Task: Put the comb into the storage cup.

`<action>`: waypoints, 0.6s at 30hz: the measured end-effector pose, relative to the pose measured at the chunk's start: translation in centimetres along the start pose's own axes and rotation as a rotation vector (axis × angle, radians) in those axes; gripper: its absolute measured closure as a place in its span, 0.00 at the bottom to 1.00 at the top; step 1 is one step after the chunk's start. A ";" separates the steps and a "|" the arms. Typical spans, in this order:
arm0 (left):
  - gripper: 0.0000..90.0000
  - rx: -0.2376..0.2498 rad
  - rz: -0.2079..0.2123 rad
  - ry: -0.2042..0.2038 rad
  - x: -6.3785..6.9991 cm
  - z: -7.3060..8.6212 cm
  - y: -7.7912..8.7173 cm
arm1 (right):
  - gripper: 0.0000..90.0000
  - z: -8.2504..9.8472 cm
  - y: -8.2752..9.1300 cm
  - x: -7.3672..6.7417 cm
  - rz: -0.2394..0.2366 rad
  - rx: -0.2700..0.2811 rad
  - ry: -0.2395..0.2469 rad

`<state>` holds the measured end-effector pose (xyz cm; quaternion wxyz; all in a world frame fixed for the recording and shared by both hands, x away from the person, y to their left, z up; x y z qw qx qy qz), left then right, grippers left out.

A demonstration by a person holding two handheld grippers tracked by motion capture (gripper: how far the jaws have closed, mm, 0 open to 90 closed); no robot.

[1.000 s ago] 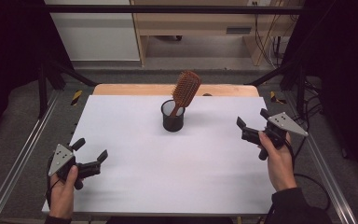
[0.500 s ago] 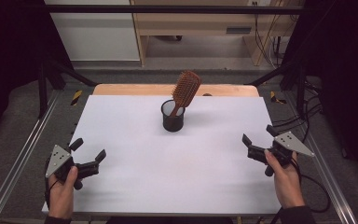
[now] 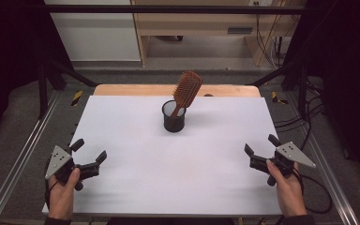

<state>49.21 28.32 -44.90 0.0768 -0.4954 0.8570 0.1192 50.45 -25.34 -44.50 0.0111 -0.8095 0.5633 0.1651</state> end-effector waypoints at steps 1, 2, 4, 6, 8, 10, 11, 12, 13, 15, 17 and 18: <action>0.02 0.000 0.003 0.000 0.1 0.0 0.0 | 0.04 0.2 0.0 0.0 -0.001 -0.002 0.000; 0.02 0.001 0.005 -0.001 0.1 0.0 0.0 | 0.04 0.4 0.0 -0.1 -0.004 -0.006 -0.001; 0.02 0.001 0.009 -0.002 0.2 0.0 0.0 | 0.04 0.8 0.0 -0.2 -0.008 -0.009 0.003; 0.02 0.001 0.012 -0.003 0.3 0.0 0.0 | 0.04 1.1 0.1 -0.3 -0.010 -0.013 0.002; 0.02 0.001 0.016 -0.005 0.4 0.0 0.1 | 0.04 1.3 0.1 -0.3 -0.012 -0.015 0.000; 0.02 0.003 0.018 -0.009 0.4 0.0 0.4 | 0.04 1.5 0.1 -0.2 -0.013 -0.015 0.002; 0.02 0.008 0.017 -0.006 0.4 0.0 0.5 | 0.04 1.5 0.1 -0.3 -0.014 -0.017 -0.001; 0.02 0.011 0.018 -0.003 0.4 -0.1 0.7 | 0.04 1.7 0.1 -0.3 -0.016 -0.017 0.003; 0.02 0.012 0.020 -0.003 0.4 -0.1 0.8 | 0.04 1.8 0.1 -0.3 -0.016 -0.019 0.004; 0.02 0.018 0.022 0.002 0.4 -0.1 1.0 | 0.04 2.0 0.1 -0.4 -0.019 -0.021 0.003; 0.02 0.020 0.023 0.001 0.4 -0.1 1.1 | 0.04 2.1 0.1 -0.5 -0.025 -0.022 0.006; 0.02 0.022 0.022 0.005 0.4 -0.1 1.2 | 0.04 2.2 0.1 -0.5 -0.026 -0.023 0.008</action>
Point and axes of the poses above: each handheld gripper's, and its own axes: y roughly backward along the jaws, z roughly out of its underside, x roughly to its right, the point moved 8 cm from there along -y, roughly forward along the jaws, and after that the axes turned 15 degrees about -y, right-handed, at the moved point
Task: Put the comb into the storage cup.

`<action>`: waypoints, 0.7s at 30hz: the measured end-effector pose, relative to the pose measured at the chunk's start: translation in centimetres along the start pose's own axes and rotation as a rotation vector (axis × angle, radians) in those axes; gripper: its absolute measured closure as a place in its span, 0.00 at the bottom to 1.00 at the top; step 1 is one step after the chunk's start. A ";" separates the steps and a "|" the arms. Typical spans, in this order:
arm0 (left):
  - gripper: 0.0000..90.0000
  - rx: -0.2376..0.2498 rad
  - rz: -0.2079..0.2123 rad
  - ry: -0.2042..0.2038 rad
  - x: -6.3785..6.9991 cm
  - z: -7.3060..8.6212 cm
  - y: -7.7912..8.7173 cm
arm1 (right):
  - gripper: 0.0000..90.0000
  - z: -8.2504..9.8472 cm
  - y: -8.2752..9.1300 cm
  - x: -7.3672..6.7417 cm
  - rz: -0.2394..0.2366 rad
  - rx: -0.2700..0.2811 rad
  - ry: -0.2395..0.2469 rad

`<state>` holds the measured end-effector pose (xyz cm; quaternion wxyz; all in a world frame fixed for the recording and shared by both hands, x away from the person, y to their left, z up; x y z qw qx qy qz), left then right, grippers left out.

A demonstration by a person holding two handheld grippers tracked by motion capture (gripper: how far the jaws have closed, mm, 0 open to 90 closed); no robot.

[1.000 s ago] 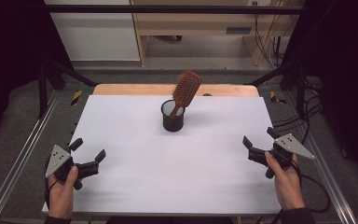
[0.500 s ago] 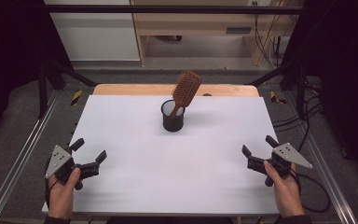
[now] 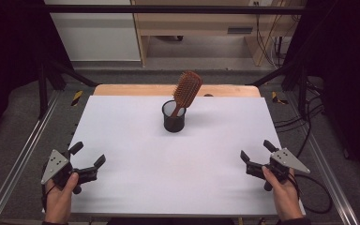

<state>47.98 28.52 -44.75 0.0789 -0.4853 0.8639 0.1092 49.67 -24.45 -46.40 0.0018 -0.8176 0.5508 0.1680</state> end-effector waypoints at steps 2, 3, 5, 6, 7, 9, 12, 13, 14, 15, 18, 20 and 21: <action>0.02 0.004 0.001 0.003 0.0 0.0 0.0 | 0.04 0.1 0.0 -0.1 -0.002 0.001 0.008; 0.02 0.005 0.001 0.002 0.0 0.0 0.0 | 0.04 0.2 0.0 -0.2 -0.005 0.000 0.007; 0.02 0.005 0.003 0.001 0.0 0.0 0.0 | 0.04 0.3 0.0 -0.3 -0.010 0.000 0.010; 0.02 0.007 0.005 0.000 0.1 -0.1 0.0 | 0.04 0.4 0.0 -0.3 -0.012 0.001 0.015; 0.02 0.008 0.007 -0.001 0.1 -0.1 0.0 | 0.04 0.4 0.0 -0.3 -0.013 0.000 0.018; 0.02 0.008 0.010 -0.005 0.2 -0.1 -0.1 | 0.04 0.7 0.0 -0.5 -0.019 -0.003 0.023; 0.02 0.010 0.011 -0.005 0.3 -0.1 -0.1 | 0.04 0.9 0.1 -0.6 -0.027 -0.003 0.026; 0.02 0.010 0.012 -0.005 0.3 -0.2 -0.1 | 0.04 0.9 0.1 -0.7 -0.030 -0.003 0.029; 0.02 0.011 0.012 -0.006 0.3 -0.2 -0.1 | 0.04 0.9 0.1 -0.8 -0.033 -0.002 0.028; 0.02 0.012 0.012 -0.006 0.3 -0.2 -0.1 | 0.04 0.9 0.1 -0.8 -0.036 -0.001 0.028; 0.02 0.015 0.014 -0.008 0.3 -0.2 -0.1 | 0.04 1.0 0.1 -1.0 -0.049 0.000 0.022; 0.02 0.019 0.017 -0.004 0.4 -0.2 -0.1 | 0.04 1.2 0.1 -1.1 -0.055 -0.003 0.018; 0.02 0.021 0.020 -0.002 0.4 -0.3 -0.1 | 0.04 1.3 0.1 -1.1 -0.058 -0.005 0.019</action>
Point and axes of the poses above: each handheld gripper's, and its own axes: y roughly backward along the jaws, z roughly out of its underside, x roughly to its right, the point moved 8 cm from there along -y, roughly forward along the jaws, and after that the axes turned 15 degrees about -y, right-handed, at the moved point
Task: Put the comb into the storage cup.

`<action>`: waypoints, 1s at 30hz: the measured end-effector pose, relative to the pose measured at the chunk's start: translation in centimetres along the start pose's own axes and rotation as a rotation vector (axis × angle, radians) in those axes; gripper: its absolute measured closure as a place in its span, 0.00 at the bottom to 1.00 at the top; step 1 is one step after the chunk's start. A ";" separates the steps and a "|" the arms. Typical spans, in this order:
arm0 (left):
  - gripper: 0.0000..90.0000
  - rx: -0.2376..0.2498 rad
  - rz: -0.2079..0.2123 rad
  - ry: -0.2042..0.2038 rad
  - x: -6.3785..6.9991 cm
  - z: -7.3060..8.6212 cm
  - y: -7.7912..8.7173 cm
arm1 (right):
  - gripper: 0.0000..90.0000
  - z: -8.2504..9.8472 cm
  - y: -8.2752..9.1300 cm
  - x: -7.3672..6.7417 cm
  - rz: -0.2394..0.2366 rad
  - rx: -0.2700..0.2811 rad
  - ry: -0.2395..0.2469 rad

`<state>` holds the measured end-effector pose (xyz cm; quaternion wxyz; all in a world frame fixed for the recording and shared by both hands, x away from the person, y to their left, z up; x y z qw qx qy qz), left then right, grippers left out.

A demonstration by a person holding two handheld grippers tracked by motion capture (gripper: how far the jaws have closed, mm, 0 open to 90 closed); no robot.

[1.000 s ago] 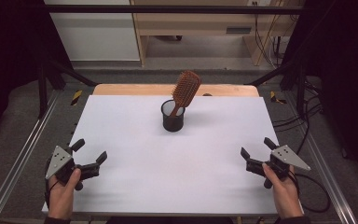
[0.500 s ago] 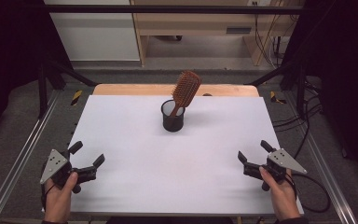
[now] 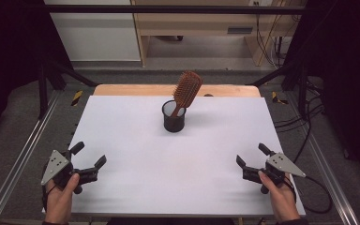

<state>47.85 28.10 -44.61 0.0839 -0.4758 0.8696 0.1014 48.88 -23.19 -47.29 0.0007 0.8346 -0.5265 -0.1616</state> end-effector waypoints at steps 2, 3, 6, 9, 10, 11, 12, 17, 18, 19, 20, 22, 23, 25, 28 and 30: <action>0.02 0.004 0.002 -0.004 0.1 0.0 0.0 | 0.04 0.1 0.0 -0.2 -0.008 0.000 0.002; 0.02 0.007 0.004 -0.004 0.1 -0.1 0.0 | 0.04 0.1 -0.1 -0.3 -0.012 -0.001 0.003; 0.02 0.017 0.011 0.002 0.2 -0.2 0.0 | 0.04 0.2 -0.2 -0.4 -0.018 -0.001 0.005; 0.02 0.026 0.015 0.010 0.3 -0.3 -0.1 | 0.04 0.4 -0.4 -0.6 -0.024 -0.010 0.012; 0.02 0.031 0.017 0.014 0.4 -0.4 -0.1 | 0.04 0.4 -0.5 -0.6 -0.026 -0.012 0.013; 0.02 0.035 0.019 0.016 0.4 -0.4 -0.1 | 0.04 0.5 -0.5 -0.7 -0.028 -0.014 0.013; 0.02 0.038 0.021 0.019 0.4 -0.4 -0.1 | 0.04 0.5 -0.6 -0.8 -0.029 -0.017 0.017; 0.02 0.051 0.027 0.034 0.5 -0.5 -0.1 | 0.04 0.7 -1.3 -1.1 -0.034 -0.025 0.025; 0.02 0.052 0.027 0.035 0.5 -0.5 -0.2 | 0.04 0.7 -1.4 -1.2 -0.035 -0.026 0.019; 0.02 0.052 0.028 0.035 0.5 -0.5 -0.2 | 0.04 0.7 -1.5 -1.3 -0.036 -0.023 0.019; 0.02 0.053 0.029 0.036 0.5 -0.5 -0.2 | 0.04 0.7 -1.6 -1.4 -0.038 -0.023 0.018; 0.02 0.055 0.031 0.033 0.6 -0.5 -0.2 | 0.05 0.7 -1.8 -1.6 -0.039 -0.018 0.019; 0.02 0.056 0.032 0.032 0.6 -0.6 -0.3 | 0.05 0.6 -2.0 -1.7 -0.041 -0.017 0.016; 0.02 0.058 0.033 0.029 0.7 -0.6 -0.3 | 0.05 0.7 -2.3 -2.0 -0.047 -0.018 0.016; 0.02 0.069 0.036 0.030 0.7 -0.7 -0.3 | 0.05 0.7 -2.5 -2.3 -0.054 -0.015 0.023; 0.02 0.072 0.037 0.029 0.7 -0.8 -0.3 | 0.05 0.6 -2.5 -2.4 -0.056 -0.012 0.033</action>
Point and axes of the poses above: each handheld gripper's, and its own axes: y roughly backward along the jaws, z roughly out of its underside, x roughly to its right, the point moved 8 cm from there along -y, roughly forward along the jaws, and after that the axes turned 15 degrees about -y, right-handed, at the moved point
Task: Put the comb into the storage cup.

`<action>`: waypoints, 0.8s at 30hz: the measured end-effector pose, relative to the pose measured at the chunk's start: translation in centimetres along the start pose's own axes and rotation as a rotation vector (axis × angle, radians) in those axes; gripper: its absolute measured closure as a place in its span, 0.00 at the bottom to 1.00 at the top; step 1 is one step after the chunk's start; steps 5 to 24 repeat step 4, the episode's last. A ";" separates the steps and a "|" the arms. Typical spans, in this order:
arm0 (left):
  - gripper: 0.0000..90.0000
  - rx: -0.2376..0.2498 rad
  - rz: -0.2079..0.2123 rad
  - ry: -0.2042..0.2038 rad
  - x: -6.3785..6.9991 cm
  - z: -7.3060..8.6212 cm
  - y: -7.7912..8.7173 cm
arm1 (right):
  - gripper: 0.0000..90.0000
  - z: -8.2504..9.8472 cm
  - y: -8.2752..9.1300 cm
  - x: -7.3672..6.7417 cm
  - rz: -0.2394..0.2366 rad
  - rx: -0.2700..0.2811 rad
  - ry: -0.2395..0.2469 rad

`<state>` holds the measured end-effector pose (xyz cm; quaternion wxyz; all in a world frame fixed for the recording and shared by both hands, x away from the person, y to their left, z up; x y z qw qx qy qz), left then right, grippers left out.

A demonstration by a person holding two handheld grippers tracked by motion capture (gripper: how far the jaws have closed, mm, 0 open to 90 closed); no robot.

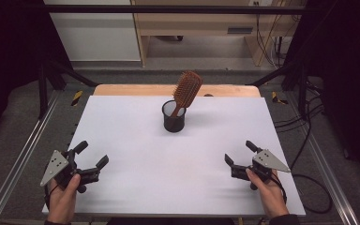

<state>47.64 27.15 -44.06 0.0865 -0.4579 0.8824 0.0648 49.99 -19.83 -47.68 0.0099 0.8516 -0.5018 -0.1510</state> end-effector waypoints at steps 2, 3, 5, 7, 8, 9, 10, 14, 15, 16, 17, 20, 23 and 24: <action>0.02 0.000 0.002 -0.001 0.1 0.0 0.0 | 0.05 0.0 0.1 0.0 0.000 0.002 0.002; 0.02 -0.001 0.002 -0.002 0.1 0.0 -0.1 | 0.05 -0.1 0.1 0.0 0.002 0.002 -0.005; 0.02 -0.001 0.003 -0.003 0.1 0.0 -0.1 | 0.05 -0.1 0.1 0.1 0.001 0.004 -0.006; 0.02 -0.001 0.003 -0.003 0.1 0.0 -0.1 | 0.05 -0.1 0.1 0.1 0.001 0.004 -0.006; 0.02 -0.001 0.003 -0.003 0.1 0.0 -0.1 | 0.05 -0.1 0.1 0.1 0.001 0.004 -0.006; 0.02 -0.001 0.003 -0.003 0.1 0.0 -0.1 | 0.05 -0.1 0.1 0.1 0.001 0.004 -0.006; 0.02 -0.001 0.003 -0.003 0.1 0.0 -0.1 | 0.05 -0.1 0.1 0.1 0.001 0.004 -0.006; 0.02 -0.001 0.003 -0.003 0.1 0.0 -0.1 | 0.05 -0.1 0.1 0.1 0.001 0.004 -0.006; 0.02 -0.001 0.003 -0.003 0.1 0.0 -0.1 | 0.05 -0.1 0.1 0.1 0.001 0.004 -0.006; 0.02 -0.001 0.003 -0.003 0.1 0.0 -0.1 | 0.05 -0.1 0.1 0.1 0.001 0.004 -0.006; 0.02 -0.001 0.003 -0.003 0.1 0.0 -0.1 | 0.05 -0.1 0.1 0.1 0.001 0.004 -0.006; 0.02 -0.001 0.003 -0.003 0.1 0.0 -0.1 | 0.05 -0.1 0.1 0.1 0.001 0.004 -0.006; 0.02 -0.001 0.003 -0.003 0.1 0.0 -0.1 | 0.05 -0.1 0.1 0.1 0.001 0.004 -0.006; 0.02 -0.001 0.003 -0.003 0.1 0.0 -0.1 | 0.05 -0.1 0.1 0.1 0.001 0.004 -0.006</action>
Point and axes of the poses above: each handheld gripper's, and its own axes: y roughly backward along the jaws, z roughly out of its underside, x roughly to its right, the point moved 8 cm from there along -y, roughly forward along the jaws, and after that the axes turned 15 degrees about -y, right-handed, at the moved point
